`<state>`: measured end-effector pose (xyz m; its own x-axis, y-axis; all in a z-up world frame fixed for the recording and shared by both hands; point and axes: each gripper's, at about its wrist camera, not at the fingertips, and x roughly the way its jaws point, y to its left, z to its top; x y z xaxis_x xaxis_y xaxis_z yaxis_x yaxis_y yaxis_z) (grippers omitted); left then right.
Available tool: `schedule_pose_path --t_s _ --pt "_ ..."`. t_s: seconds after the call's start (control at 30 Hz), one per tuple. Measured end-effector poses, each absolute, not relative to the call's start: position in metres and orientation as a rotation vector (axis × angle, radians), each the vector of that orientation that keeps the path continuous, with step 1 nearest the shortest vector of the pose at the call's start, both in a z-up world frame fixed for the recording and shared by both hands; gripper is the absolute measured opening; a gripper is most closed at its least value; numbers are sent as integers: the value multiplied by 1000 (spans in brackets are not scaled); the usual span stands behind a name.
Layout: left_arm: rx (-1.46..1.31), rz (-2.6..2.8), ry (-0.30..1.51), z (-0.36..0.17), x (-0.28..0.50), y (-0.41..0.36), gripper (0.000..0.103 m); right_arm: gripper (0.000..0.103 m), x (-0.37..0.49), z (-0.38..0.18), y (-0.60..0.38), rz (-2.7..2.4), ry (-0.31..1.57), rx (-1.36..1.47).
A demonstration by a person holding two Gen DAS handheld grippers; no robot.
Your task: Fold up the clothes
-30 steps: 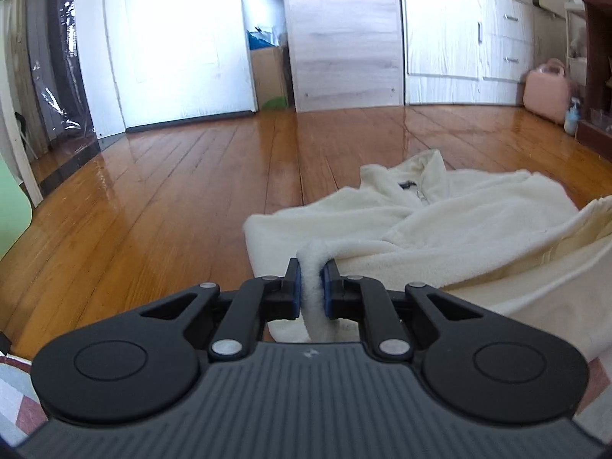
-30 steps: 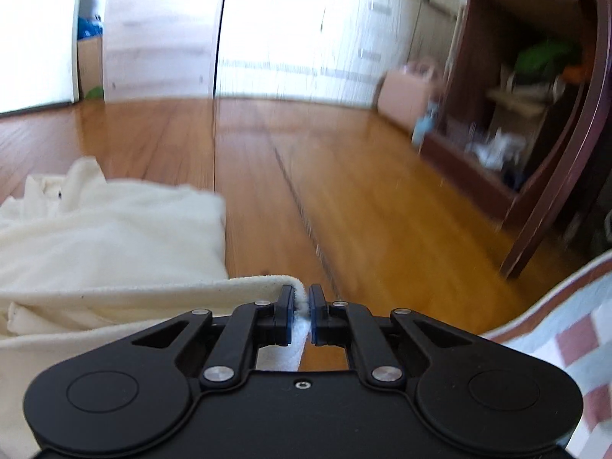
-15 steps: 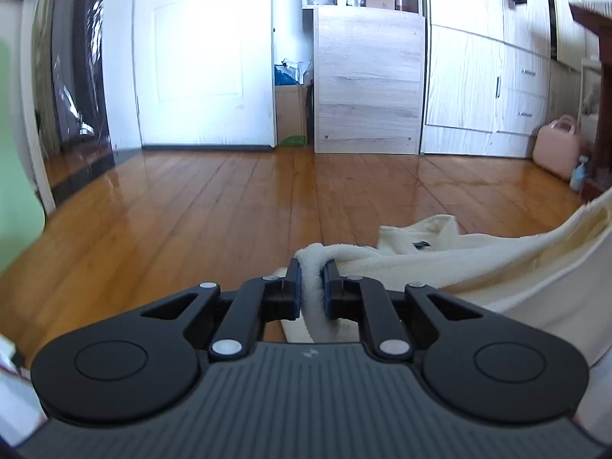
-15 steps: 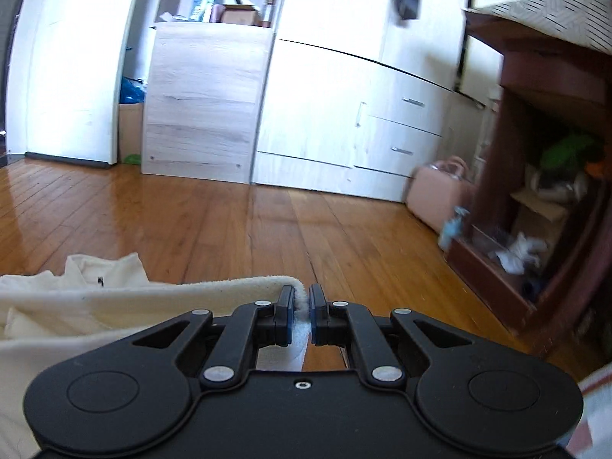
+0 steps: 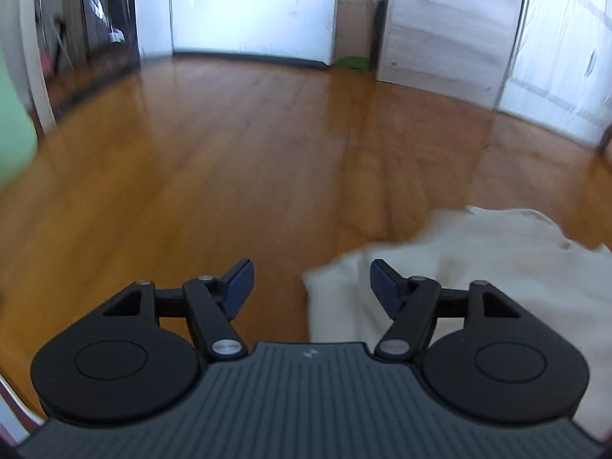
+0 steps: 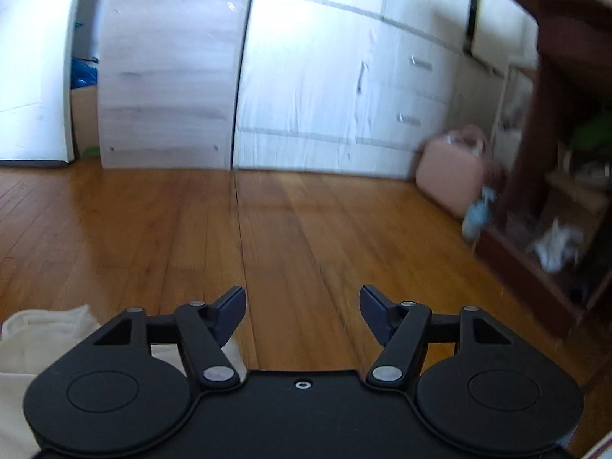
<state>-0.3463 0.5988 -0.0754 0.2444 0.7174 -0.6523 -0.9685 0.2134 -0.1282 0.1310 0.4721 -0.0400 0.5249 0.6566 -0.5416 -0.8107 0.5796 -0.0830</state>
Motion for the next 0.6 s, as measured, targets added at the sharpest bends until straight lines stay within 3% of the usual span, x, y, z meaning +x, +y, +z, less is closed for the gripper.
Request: schedule_pose_path --t_s 0.23,0.47,0.6 --pt "-786 1108 463 -129 -387 532 67 70 138 -107 414 1042 672 -426" --pt "-662 952 465 -136 -370 516 67 70 153 -119 363 1125 862 -227" --pt "-674 976 553 -147 -365 519 68 71 147 -134 326 1120 932 -156"
